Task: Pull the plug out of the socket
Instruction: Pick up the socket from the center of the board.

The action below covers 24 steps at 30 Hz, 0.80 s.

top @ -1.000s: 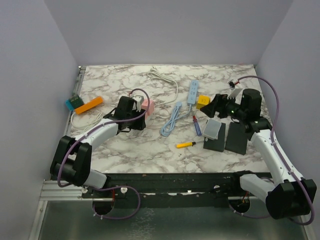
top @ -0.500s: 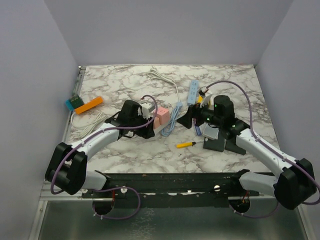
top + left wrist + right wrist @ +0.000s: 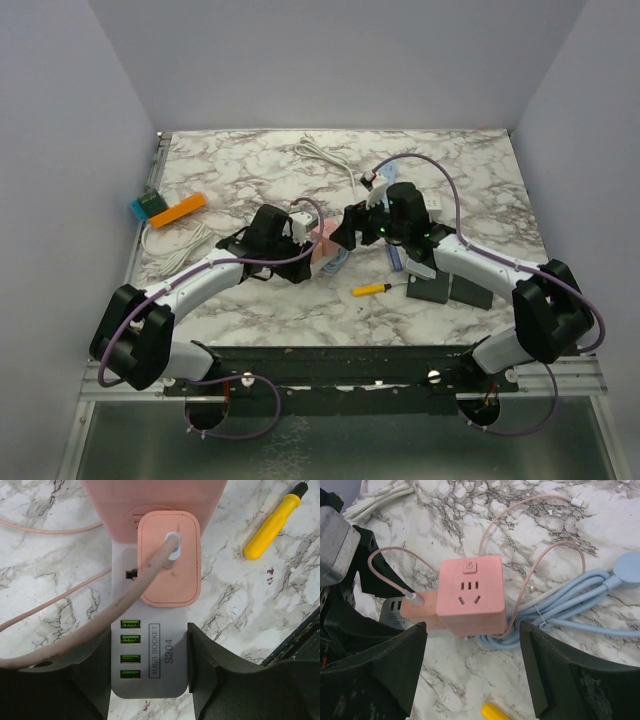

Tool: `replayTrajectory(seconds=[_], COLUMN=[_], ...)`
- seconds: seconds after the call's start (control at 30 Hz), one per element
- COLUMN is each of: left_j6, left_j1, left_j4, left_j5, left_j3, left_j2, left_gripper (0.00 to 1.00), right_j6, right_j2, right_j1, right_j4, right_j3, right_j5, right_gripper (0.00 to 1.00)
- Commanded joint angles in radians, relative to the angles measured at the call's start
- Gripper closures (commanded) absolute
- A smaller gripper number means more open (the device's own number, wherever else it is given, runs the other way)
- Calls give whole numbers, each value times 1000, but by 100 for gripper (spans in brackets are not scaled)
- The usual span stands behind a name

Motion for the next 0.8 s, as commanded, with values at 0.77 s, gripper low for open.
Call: replayTrajectory(seconds=[0.77], left_j6=[52], left_j1=[-66], left_j4=[12], left_j5=[-25], left_j3=[17], left_j2=[14], left_gripper=[100], right_j6=[-80], right_j2=[157], right_j1=[6], right_j4=[64], right_j3=[73], right_j5=[-122], right_gripper=[19])
